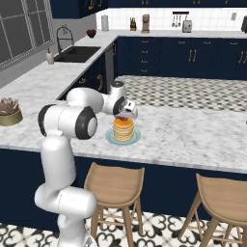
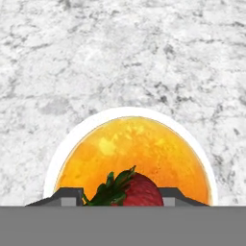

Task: Take the strawberry from the fridge and place it on top of the pancake, located on the dining counter.

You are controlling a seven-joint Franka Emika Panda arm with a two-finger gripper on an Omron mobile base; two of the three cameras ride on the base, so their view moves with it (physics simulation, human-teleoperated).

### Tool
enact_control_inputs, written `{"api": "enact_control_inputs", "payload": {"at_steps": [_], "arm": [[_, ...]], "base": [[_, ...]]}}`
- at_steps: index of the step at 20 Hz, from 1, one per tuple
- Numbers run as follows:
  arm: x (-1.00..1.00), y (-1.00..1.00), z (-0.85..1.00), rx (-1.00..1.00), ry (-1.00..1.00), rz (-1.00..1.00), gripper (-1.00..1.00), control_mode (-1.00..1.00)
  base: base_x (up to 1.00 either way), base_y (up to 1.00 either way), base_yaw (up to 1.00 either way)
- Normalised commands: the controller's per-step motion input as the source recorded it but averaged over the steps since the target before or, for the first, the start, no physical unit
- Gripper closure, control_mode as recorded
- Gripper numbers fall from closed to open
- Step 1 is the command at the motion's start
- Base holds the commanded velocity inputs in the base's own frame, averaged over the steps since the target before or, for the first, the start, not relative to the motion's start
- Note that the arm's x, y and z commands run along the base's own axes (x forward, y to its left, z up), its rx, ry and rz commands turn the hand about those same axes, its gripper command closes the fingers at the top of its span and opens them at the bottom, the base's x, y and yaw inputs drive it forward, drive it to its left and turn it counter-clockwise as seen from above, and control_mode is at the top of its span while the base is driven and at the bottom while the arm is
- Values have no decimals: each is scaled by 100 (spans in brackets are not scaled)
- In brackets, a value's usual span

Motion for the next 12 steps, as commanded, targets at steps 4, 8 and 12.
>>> {"api": "enact_control_inputs", "payload": {"at_steps": [4, 8, 12], "arm": [[12, -8, -3, 0, -1, 3, 100, -100], [0, -16, -1, 0, 0, 0, 100, -100], [-10, -2, 0, 0, 0, 0, 100, -100]], "base": [[0, 0, 0], [0, 0, 0], [0, 0, 0]]}}
